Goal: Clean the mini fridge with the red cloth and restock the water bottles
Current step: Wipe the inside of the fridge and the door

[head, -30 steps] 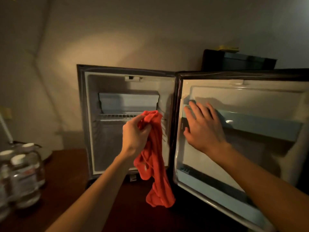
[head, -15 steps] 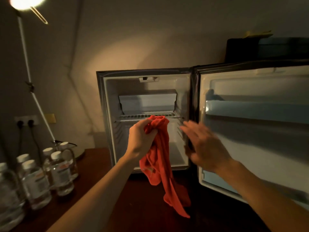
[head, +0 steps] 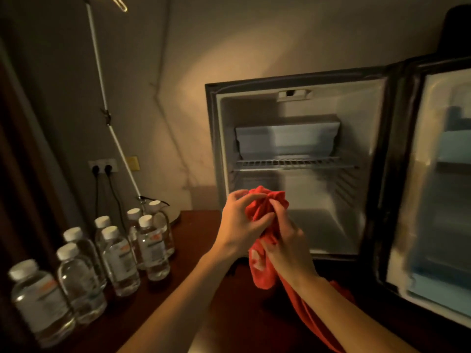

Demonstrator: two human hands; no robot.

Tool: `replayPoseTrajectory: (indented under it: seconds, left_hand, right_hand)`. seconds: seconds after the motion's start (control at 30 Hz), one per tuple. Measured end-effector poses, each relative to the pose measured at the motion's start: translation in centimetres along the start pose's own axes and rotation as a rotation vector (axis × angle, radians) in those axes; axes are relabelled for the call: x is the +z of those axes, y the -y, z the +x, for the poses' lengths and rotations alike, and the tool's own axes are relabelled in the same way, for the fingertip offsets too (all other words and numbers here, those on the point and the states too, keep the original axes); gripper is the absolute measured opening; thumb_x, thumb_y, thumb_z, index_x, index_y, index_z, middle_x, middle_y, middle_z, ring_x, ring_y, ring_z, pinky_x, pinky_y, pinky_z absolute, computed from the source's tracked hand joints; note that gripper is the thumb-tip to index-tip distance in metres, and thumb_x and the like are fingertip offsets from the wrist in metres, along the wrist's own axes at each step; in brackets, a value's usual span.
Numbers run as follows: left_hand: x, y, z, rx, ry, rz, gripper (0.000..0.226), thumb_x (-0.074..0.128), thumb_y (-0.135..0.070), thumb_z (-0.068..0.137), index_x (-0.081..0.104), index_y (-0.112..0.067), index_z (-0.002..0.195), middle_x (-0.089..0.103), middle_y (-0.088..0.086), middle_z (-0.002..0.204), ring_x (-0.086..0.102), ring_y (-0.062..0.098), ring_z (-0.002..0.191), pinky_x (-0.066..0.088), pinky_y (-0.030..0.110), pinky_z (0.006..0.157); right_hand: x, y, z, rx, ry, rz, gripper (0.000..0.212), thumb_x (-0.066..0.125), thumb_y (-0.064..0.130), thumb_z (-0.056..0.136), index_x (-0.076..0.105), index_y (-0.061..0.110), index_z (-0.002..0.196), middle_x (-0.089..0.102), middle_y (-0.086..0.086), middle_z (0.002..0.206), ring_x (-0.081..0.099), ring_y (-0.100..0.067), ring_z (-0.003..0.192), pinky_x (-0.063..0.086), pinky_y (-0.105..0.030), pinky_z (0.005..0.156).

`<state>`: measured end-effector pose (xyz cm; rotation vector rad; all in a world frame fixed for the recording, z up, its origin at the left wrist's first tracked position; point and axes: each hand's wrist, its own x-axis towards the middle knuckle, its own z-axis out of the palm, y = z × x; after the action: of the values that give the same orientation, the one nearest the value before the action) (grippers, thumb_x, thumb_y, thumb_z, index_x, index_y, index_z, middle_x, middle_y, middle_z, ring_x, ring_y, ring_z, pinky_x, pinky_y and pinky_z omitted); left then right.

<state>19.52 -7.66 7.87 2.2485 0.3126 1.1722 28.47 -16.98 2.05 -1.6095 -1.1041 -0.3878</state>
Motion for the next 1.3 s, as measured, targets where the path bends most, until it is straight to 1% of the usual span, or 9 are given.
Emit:
replayPoseTrajectory:
  seconds: [0.1, 0.27, 0.5, 0.67, 0.83, 0.9, 1.0, 1.1, 1.3]
  left_hand:
    - [-1.3, 3.8, -0.7, -0.072, 0.01, -0.083, 0.041, 0.072, -0.041, 0.073, 0.067, -0.033, 0.113, 0.063, -0.006, 0.113, 0.063, 0.005, 0.106, 0.051, 0.03, 0.095]
    - [-2.7, 10.1, -1.5, -0.091, -0.023, 0.039, 0.026, 0.067, -0.031, 0.081, 0.066, -0.029, 0.107, 0.065, -0.008, 0.102, 0.064, 0.003, 0.089, 0.053, 0.031, 0.084]
    - [-3.0, 14.8, -1.6, -0.105, 0.137, 0.354, 0.04, 0.058, -0.034, 0.087, 0.054, -0.028, 0.126, 0.051, -0.011, 0.127, 0.052, 0.01, 0.119, 0.048, 0.032, 0.096]
    - [-2.6, 15.6, -2.1, -0.148, 0.167, 0.412, 0.047, 0.058, -0.036, 0.09, 0.047, -0.028, 0.134, 0.045, -0.009, 0.137, 0.047, 0.011, 0.126, 0.047, 0.032, 0.098]
    - [-1.7, 15.8, -3.0, -0.212, 0.208, 0.378, 0.053, 0.057, -0.034, 0.094, 0.04, -0.027, 0.143, 0.041, -0.009, 0.145, 0.043, 0.009, 0.131, 0.048, 0.034, 0.1]
    - [-1.4, 15.9, -3.2, -0.24, 0.227, 0.356, 0.058, 0.058, -0.028, 0.093, 0.035, -0.026, 0.147, 0.038, -0.009, 0.148, 0.041, 0.009, 0.132, 0.045, 0.03, 0.101]
    - [-1.4, 16.7, -3.5, -0.234, 0.237, 0.398, 0.062, 0.056, -0.022, 0.09, 0.034, -0.024, 0.147, 0.037, -0.007, 0.149, 0.043, 0.013, 0.132, 0.046, 0.031, 0.101]
    - [-2.1, 18.1, -4.1, -0.234, 0.22, 0.448, 0.06, 0.054, -0.022, 0.083, 0.038, -0.022, 0.142, 0.042, -0.004, 0.143, 0.048, 0.02, 0.127, 0.047, 0.036, 0.097]
    - [-3.4, 19.5, -4.8, -0.272, 0.185, 0.471, 0.064, 0.053, -0.025, 0.091, 0.029, -0.021, 0.15, 0.036, -0.004, 0.152, 0.041, 0.014, 0.135, 0.04, 0.029, 0.104]
  right_hand:
    - [2.4, -1.6, 1.1, 0.0, -0.038, -0.022, 0.063, 0.076, 0.002, 0.065, 0.056, 0.02, 0.122, 0.067, -0.006, 0.11, 0.064, -0.024, 0.1, 0.042, -0.017, 0.085]
    - [4.1, -2.9, 2.3, -0.026, -0.084, -0.002, 0.042, 0.062, 0.019, 0.064, 0.066, 0.015, 0.106, 0.054, -0.003, 0.099, 0.052, -0.005, 0.084, 0.031, 0.003, 0.08]
    - [4.5, -4.8, 3.3, -0.163, -0.1, -0.087, 0.036, 0.076, 0.015, 0.059, 0.062, 0.014, 0.092, 0.047, -0.011, 0.125, 0.05, -0.012, 0.108, 0.033, -0.008, 0.098]
    - [3.7, -5.4, 3.0, -0.076, -0.188, -0.111, 0.029, 0.073, 0.019, 0.064, 0.051, 0.018, 0.082, 0.056, -0.001, 0.085, 0.057, -0.024, 0.075, 0.036, -0.02, 0.068]
    - [2.9, -4.7, 3.2, 0.01, -0.292, 0.019, 0.051, 0.063, 0.027, 0.063, 0.043, 0.031, 0.109, 0.049, -0.001, 0.101, 0.052, -0.021, 0.092, 0.04, -0.026, 0.083]
    - [3.1, -3.8, 3.3, -0.082, -0.208, -0.056, 0.066, 0.064, 0.018, 0.068, 0.043, 0.023, 0.13, 0.043, -0.001, 0.119, 0.048, -0.016, 0.109, 0.035, -0.021, 0.099]
    - [5.2, -2.3, 3.2, -0.368, -0.018, -0.183, 0.04, 0.046, 0.04, 0.097, 0.048, 0.023, 0.133, 0.038, -0.011, 0.131, 0.042, -0.024, 0.119, 0.03, -0.026, 0.107]
    - [9.5, -3.4, 3.0, -0.599, 0.153, -0.374, 0.04, 0.059, 0.04, 0.092, 0.057, 0.021, 0.128, 0.045, -0.015, 0.137, 0.039, -0.038, 0.131, 0.046, -0.045, 0.099]
    - [12.3, -6.9, 0.7, -0.688, 0.409, -0.577, 0.046, 0.054, 0.032, 0.092, 0.056, 0.014, 0.135, 0.053, -0.003, 0.141, 0.023, -0.027, 0.146, 0.049, -0.043, 0.096]
